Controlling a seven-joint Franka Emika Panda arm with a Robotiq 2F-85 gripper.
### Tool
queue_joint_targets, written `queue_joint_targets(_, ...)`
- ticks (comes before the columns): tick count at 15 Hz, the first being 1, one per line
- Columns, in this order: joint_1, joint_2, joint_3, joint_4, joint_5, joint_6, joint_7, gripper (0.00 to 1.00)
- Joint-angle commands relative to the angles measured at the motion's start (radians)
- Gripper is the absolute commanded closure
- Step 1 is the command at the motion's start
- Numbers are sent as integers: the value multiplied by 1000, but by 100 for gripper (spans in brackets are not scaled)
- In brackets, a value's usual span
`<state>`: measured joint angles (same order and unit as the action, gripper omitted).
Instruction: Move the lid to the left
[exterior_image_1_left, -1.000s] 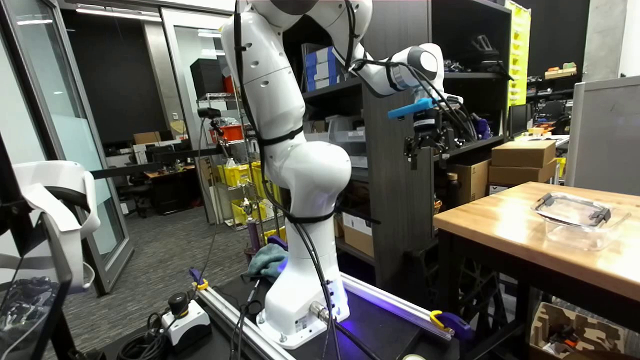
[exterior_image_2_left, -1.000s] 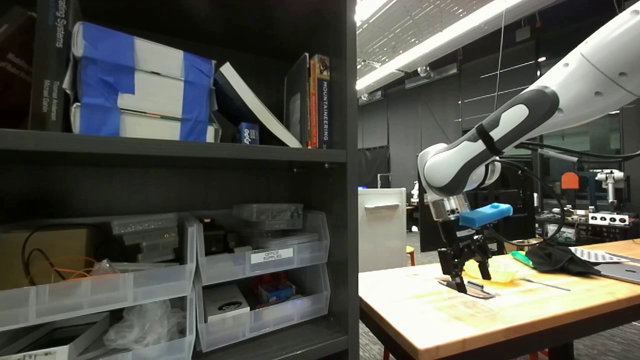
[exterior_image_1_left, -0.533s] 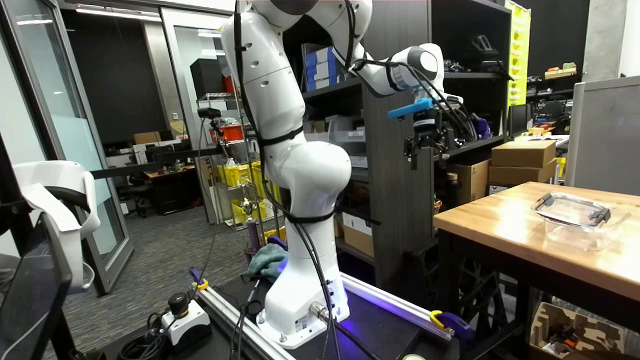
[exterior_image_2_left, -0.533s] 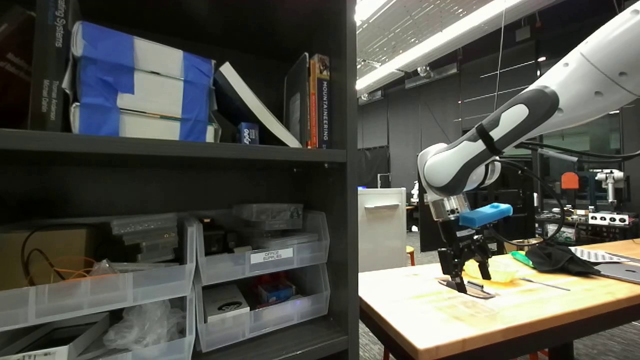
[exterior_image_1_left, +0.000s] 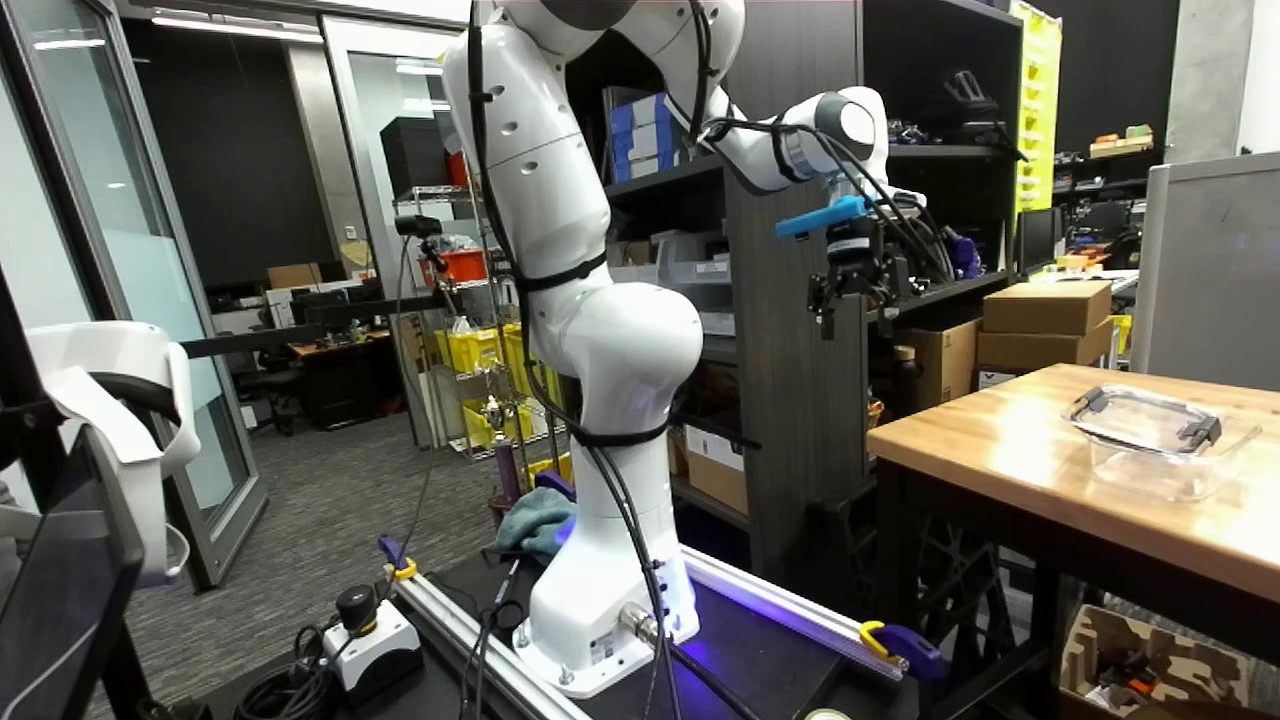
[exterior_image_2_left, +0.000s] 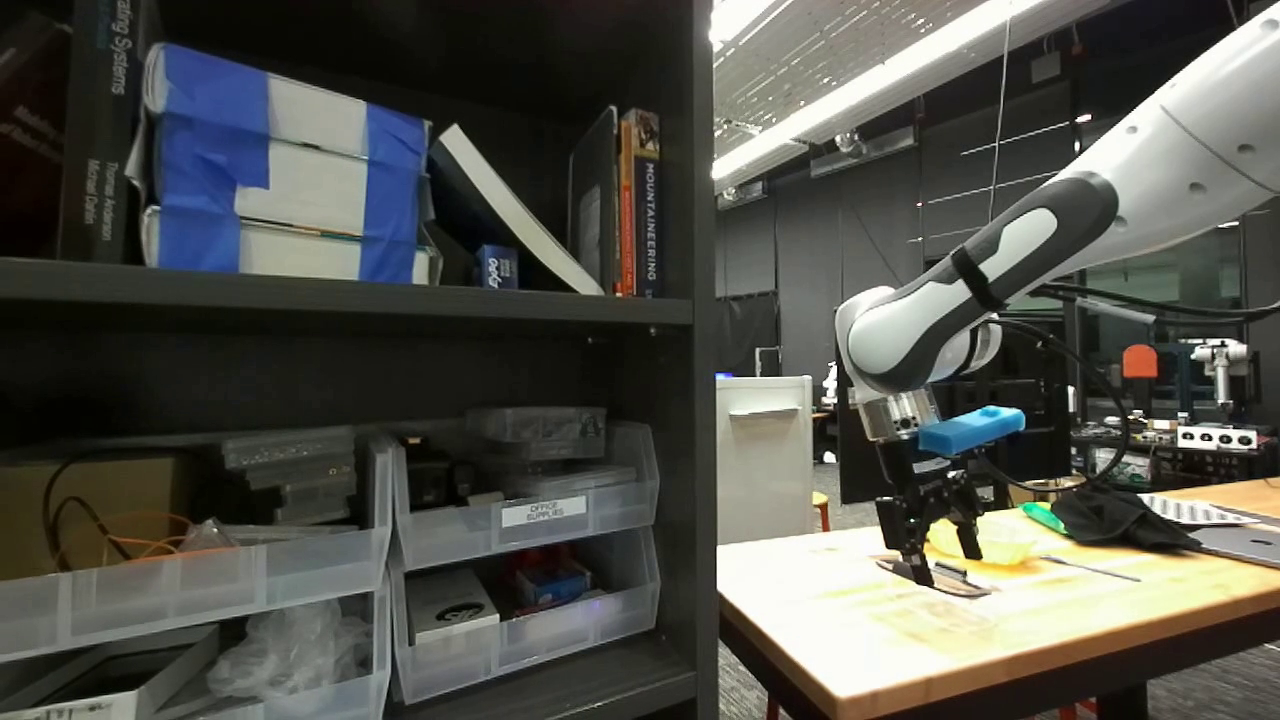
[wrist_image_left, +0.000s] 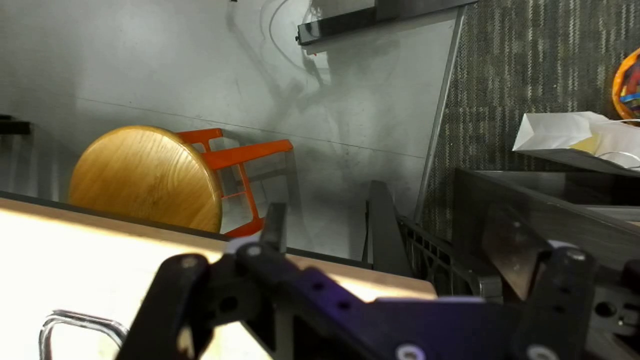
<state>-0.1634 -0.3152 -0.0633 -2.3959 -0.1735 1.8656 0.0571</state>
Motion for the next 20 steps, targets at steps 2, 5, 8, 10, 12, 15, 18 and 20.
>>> queue_joint_targets(2,13,0,-12,1,-3,-2,3,0)
queue_joint_targets(5,14,19,-13,14,0,7,7,0)
queue_joint_targets(8,17,55,-15,43,14,-6,0,0)
queue_joint_targets(10,20,69,-18,60,32,-4,0,0)
queue_joint_targets(12,18,83,-23,81,54,16,15,0)
queue_joint_targets(15,9,111,-34,114,78,75,47,0)
queue_joint_targets(18,-2,146,-49,133,69,140,80,0)
queue_joint_targets(20,-7,172,-59,135,59,178,101,0)
